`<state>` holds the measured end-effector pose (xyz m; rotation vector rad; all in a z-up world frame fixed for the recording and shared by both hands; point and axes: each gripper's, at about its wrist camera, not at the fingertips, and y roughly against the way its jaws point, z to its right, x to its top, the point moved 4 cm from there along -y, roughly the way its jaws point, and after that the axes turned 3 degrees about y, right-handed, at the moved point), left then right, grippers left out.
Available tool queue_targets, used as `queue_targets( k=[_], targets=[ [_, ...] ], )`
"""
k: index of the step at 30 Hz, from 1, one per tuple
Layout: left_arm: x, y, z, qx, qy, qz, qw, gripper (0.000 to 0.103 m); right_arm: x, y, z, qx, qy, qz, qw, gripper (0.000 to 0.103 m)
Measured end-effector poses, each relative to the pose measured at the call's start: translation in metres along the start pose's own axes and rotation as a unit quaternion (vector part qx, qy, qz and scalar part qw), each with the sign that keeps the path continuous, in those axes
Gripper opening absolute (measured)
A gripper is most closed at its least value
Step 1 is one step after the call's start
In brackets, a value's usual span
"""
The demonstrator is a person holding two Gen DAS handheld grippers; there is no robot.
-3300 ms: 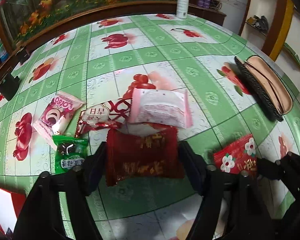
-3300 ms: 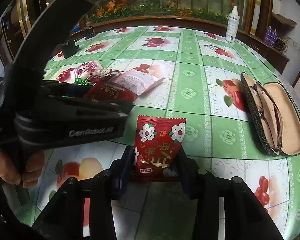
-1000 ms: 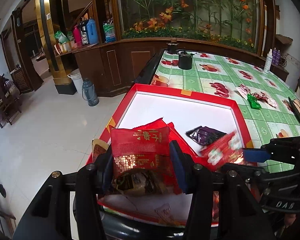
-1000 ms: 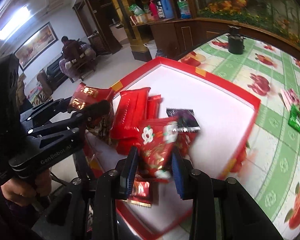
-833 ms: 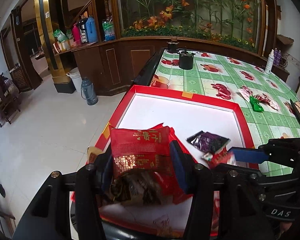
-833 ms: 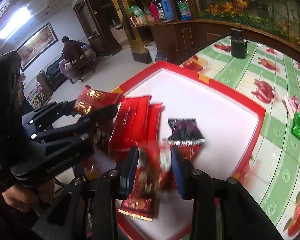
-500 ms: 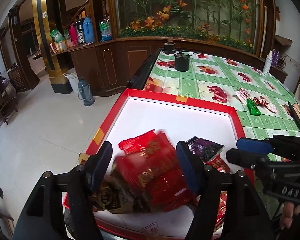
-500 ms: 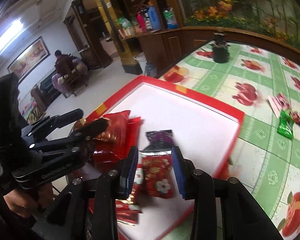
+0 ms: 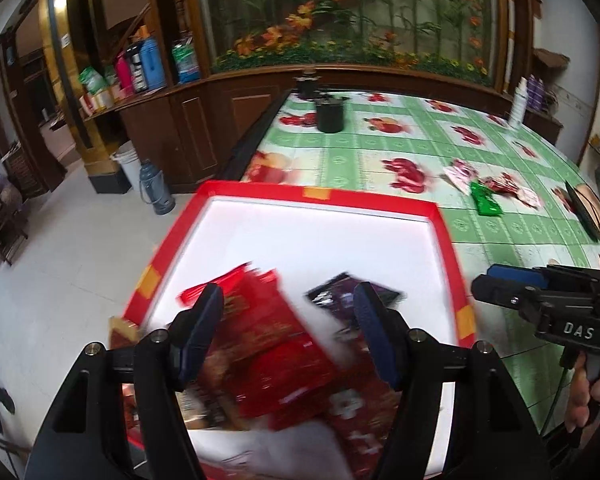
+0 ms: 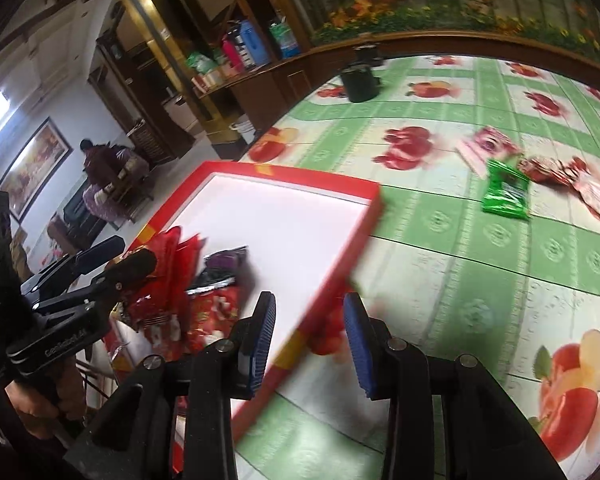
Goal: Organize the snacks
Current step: 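Reach left tool to pink Lotso packet while right tool reaches red-white patterned packet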
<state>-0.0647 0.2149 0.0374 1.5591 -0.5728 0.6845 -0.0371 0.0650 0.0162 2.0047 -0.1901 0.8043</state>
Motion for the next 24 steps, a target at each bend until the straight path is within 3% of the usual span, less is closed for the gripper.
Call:
queue_targets(
  k=[13, 24],
  targets=[
    [0.015, -0.012, 0.084, -0.039, -0.073, -0.015, 0.9964, 0.067, -0.006, 0.027, 0.077, -0.025, -0.061, 0.014, 0.998, 0.038],
    [0.037, -0.034, 0.132, -0.042, -0.127, -0.026, 0.9907, 0.067, 0.01, 0.043, 0.137, -0.043, -0.107, 0.036, 0.993, 0.043]
  ],
)
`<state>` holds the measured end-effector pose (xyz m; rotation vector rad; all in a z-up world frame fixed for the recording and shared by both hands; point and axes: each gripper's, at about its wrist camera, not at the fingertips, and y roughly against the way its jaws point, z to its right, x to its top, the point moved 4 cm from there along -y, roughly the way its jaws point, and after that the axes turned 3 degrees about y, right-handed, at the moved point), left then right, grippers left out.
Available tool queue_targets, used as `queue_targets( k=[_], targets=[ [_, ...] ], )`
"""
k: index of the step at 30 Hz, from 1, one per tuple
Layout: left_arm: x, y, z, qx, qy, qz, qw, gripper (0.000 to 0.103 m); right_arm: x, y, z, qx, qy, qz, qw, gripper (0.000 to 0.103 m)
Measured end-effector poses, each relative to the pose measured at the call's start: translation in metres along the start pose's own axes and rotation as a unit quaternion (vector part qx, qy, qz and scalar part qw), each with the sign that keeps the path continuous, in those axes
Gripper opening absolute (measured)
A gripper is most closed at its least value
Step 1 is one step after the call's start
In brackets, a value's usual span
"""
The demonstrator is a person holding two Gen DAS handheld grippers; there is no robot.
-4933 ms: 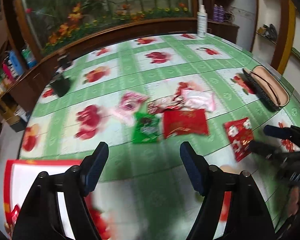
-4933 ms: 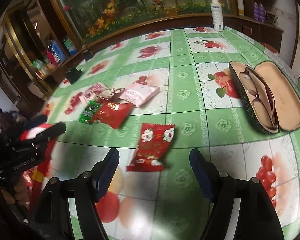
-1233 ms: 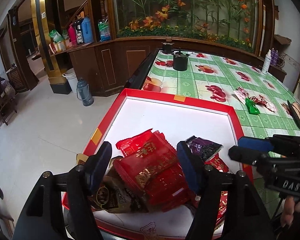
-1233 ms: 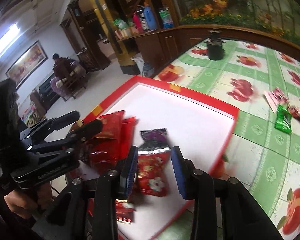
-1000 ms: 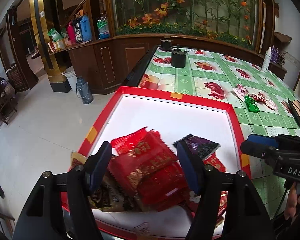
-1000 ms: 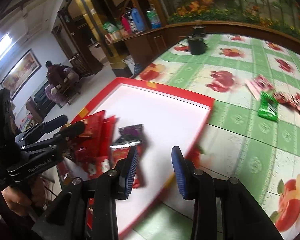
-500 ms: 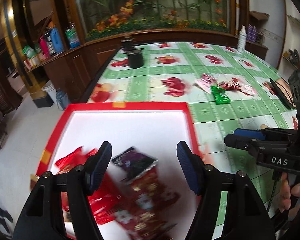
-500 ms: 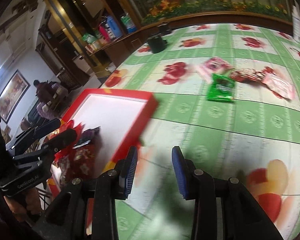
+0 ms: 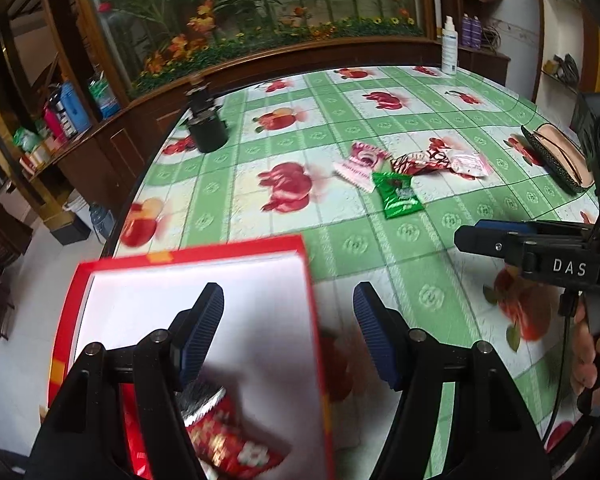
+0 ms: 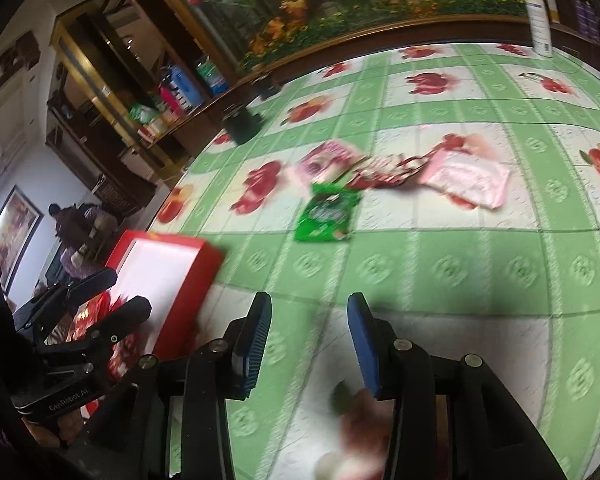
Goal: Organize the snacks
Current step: 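Reach left tool to pink Lotso packet while right tool reaches red-white patterned packet, then grasp pink Lotso packet with left tool while right tool grasps patterned packet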
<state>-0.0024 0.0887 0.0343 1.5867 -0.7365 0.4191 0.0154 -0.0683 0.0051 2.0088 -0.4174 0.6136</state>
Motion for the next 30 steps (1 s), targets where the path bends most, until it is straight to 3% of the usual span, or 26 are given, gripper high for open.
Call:
queue_targets(
  k=[8, 17, 21, 23, 30],
  targets=[
    [0.047, -0.034, 0.021, -0.01, -0.034, -0.001, 0.9994, 0.067, 0.029, 0.002, 0.031, -0.011, -0.024, 0.019, 0.999, 0.045],
    [0.091, -0.092, 0.03, -0.007, -0.032, -0.033, 0.9989, 0.067, 0.087, -0.019, 0.031, -0.008, 0.011, 0.049, 0.999, 0.046],
    [0.1, -0.106, 0.035, -0.008, -0.033, -0.034, 0.9989, 0.067, 0.101, -0.052, 0.031, -0.006, 0.032, 0.019, 0.999, 0.046],
    [0.101, -0.113, 0.039, -0.005, -0.046, -0.04, 0.9981, 0.067, 0.098, -0.063, 0.032, 0.003, 0.034, -0.002, 0.999, 0.039],
    [0.106, -0.125, 0.047, -0.021, -0.048, -0.049, 0.9974, 0.067, 0.075, -0.061, 0.038, -0.006, 0.083, -0.056, 0.995, 0.037]
  ],
)
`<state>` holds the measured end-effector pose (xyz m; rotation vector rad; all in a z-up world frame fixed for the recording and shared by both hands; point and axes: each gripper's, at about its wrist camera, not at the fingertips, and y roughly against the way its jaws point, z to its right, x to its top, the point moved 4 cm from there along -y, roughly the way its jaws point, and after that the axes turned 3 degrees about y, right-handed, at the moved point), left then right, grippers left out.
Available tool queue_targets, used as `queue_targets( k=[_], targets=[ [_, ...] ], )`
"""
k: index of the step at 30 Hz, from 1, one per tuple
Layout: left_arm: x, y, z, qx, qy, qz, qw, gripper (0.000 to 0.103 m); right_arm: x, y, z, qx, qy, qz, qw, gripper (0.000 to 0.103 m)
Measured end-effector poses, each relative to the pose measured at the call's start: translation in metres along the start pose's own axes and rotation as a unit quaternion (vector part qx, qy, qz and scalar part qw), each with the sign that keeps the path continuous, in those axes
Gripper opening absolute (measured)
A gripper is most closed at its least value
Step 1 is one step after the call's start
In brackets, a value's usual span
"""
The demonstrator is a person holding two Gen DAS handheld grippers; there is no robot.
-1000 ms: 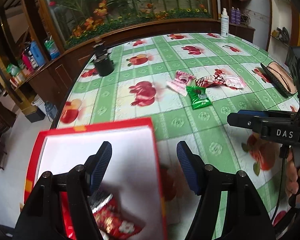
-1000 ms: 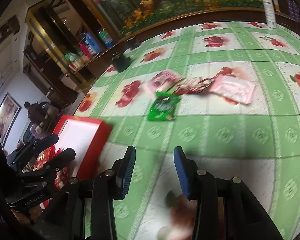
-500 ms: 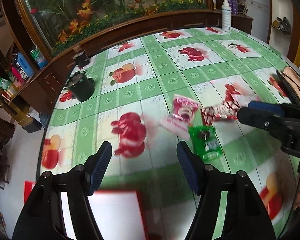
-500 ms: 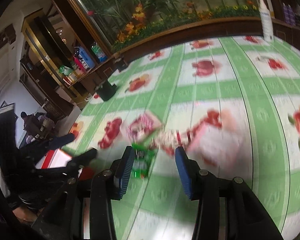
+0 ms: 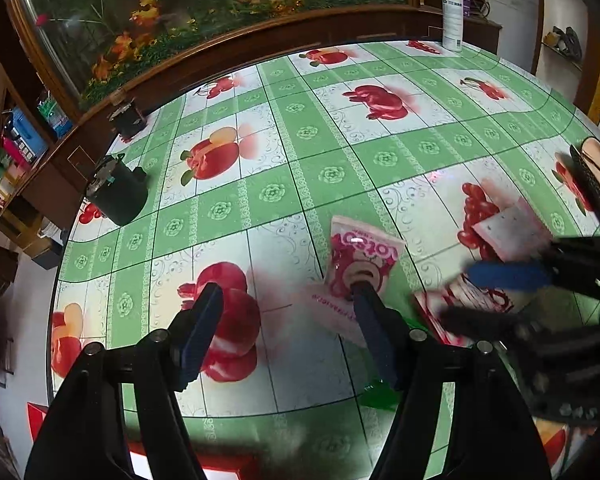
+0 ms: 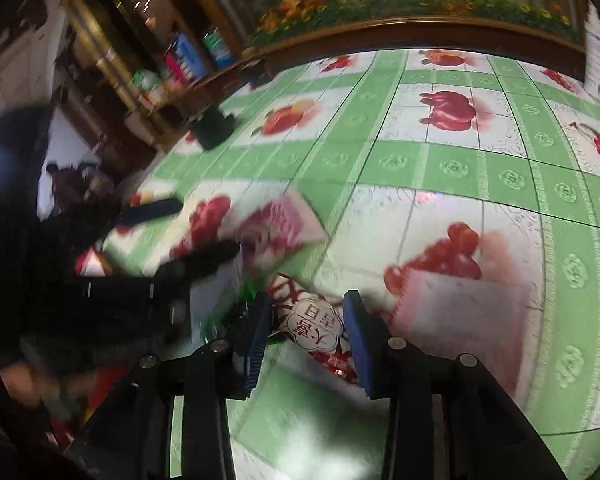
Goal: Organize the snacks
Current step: 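Grasp pink Lotso packet with left tool while right tool grasps patterned packet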
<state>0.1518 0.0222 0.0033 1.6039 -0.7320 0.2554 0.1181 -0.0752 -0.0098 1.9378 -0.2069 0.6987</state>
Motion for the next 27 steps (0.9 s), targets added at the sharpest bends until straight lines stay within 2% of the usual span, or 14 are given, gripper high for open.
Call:
queue_targets(
  k=[5, 10, 12, 13, 16, 17, 19, 20, 21, 24, 27],
  targets=[
    [0.006, -0.006, 0.014, -0.006, -0.034, -0.004, 0.9994, 0.067, -0.022, 0.017, 0.003, 0.005, 0.044, -0.02, 0.999, 0.042],
    [0.009, -0.026, 0.033, -0.021, -0.056, -0.033, 0.9977, 0.068, -0.032, 0.029, 0.005, 0.007, 0.062, -0.028, 0.998, 0.047],
    [0.013, -0.029, 0.038, -0.033, -0.057, -0.027, 0.9975, 0.067, -0.034, 0.029, 0.0, 0.007, 0.072, -0.034, 0.997, 0.068],
    [0.015, -0.031, 0.04, -0.043, -0.053, -0.03, 0.9972, 0.067, -0.035, 0.029, -0.002, 0.006, 0.077, -0.034, 0.996, 0.073],
    [0.017, -0.034, 0.042, -0.068, -0.038, -0.033, 0.9964, 0.067, -0.037, 0.024, -0.005, -0.003, 0.087, -0.039, 0.995, 0.076],
    [0.017, -0.035, 0.043, -0.072, -0.035, -0.031, 0.9963, 0.067, -0.037, 0.024, -0.007, -0.003, 0.088, -0.035, 0.995, 0.076],
    [0.016, -0.034, 0.044, -0.085, -0.03, -0.026, 0.9956, 0.053, -0.037, 0.021, -0.009, -0.013, 0.097, -0.035, 0.995, 0.074],
    [0.015, -0.033, 0.044, -0.092, -0.026, -0.027, 0.9951, 0.04, -0.038, 0.021, -0.01, -0.023, 0.102, -0.034, 0.994, 0.068],
    [0.014, -0.031, 0.044, -0.095, -0.023, -0.027, 0.9949, 0.038, -0.038, 0.02, -0.013, -0.034, 0.112, -0.032, 0.993, 0.06],
    [0.011, -0.027, 0.047, -0.084, -0.026, -0.024, 0.9958, 0.034, -0.041, 0.017, -0.022, -0.06, 0.141, -0.032, 0.988, 0.047],
    [0.003, -0.021, 0.046, -0.083, -0.02, -0.027, 0.996, 0.033, -0.043, 0.017, -0.024, -0.069, 0.147, -0.034, 0.986, 0.046]
  ],
)
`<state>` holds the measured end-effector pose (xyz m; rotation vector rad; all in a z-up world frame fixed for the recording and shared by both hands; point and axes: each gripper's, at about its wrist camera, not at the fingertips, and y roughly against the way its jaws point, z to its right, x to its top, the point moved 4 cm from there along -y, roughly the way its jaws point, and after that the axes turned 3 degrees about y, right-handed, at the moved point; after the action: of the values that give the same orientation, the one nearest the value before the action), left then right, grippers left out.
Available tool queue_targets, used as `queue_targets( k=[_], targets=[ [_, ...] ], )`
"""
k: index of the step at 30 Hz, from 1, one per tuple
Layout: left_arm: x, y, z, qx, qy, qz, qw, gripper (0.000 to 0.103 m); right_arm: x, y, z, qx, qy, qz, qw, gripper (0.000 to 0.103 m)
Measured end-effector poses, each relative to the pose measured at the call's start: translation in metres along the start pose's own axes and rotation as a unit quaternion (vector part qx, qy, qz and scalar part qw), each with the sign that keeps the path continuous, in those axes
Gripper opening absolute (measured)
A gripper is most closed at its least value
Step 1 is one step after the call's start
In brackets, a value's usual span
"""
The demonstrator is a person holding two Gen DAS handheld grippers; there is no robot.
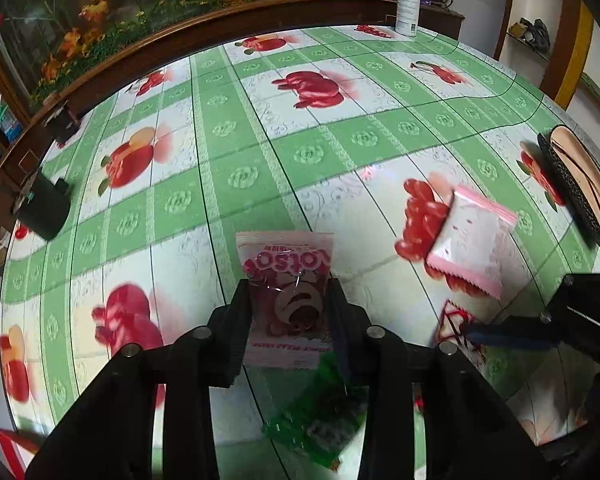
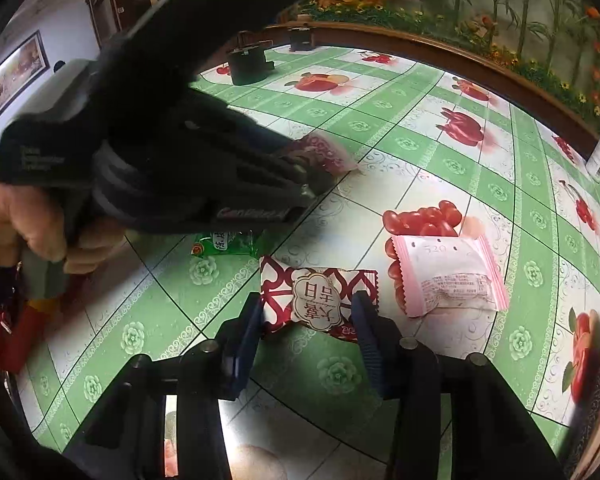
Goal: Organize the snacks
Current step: 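Grasp pink Lotso packet with left tool while right tool grasps patterned packet, then carry Lotso packet in left tool while right tool carries patterned packet over tray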
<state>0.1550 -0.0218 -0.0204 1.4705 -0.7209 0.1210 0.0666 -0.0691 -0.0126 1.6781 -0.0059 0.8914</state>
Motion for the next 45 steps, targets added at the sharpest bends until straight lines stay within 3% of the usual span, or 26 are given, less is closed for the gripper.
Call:
queue_targets(
  k=[6, 11, 18, 23, 28, 33, 36, 45],
  targets=[
    [-0.022, 0.037, 0.0, -0.003, 0.015, 0.02, 0.9997, 0.033, -0.005, 0.016, 0.027, 0.063, -0.096, 0.022, 0.993, 0.035],
    [-0.052, 0.081, 0.011, -0.019, 0.019, 0.047, 0.9986, 0.033, -0.021, 0.039, 0.045, 0.126, -0.174, 0.058, 0.975, 0.03],
    [-0.095, 0.126, 0.011, -0.041, 0.048, 0.077, 0.9951, 0.033, -0.05, 0.064, 0.043, 0.22, -0.251, 0.102, 0.937, 0.025],
    [-0.129, 0.152, 0.003, -0.032, 0.07, 0.096, 0.9924, 0.033, -0.07, 0.067, 0.035, 0.263, -0.299, 0.115, 0.91, 0.025],
    [-0.154, 0.165, -0.005, -0.041, 0.095, 0.102, 0.9894, 0.033, -0.087, 0.069, 0.027, 0.327, -0.345, 0.142, 0.868, 0.025],
    [-0.174, 0.175, -0.022, -0.03, 0.113, 0.109, 0.9872, 0.033, -0.086, 0.077, 0.016, 0.358, -0.35, 0.174, 0.848, 0.025],
    [-0.184, 0.18, -0.034, -0.024, 0.126, 0.115, 0.9851, 0.033, -0.084, 0.076, 0.008, 0.387, -0.354, 0.2, 0.828, 0.025],
    [-0.206, 0.195, -0.058, -0.021, 0.152, 0.135, 0.9789, 0.033, -0.067, 0.068, -0.031, 0.418, -0.333, 0.203, 0.82, 0.025]
  ],
)
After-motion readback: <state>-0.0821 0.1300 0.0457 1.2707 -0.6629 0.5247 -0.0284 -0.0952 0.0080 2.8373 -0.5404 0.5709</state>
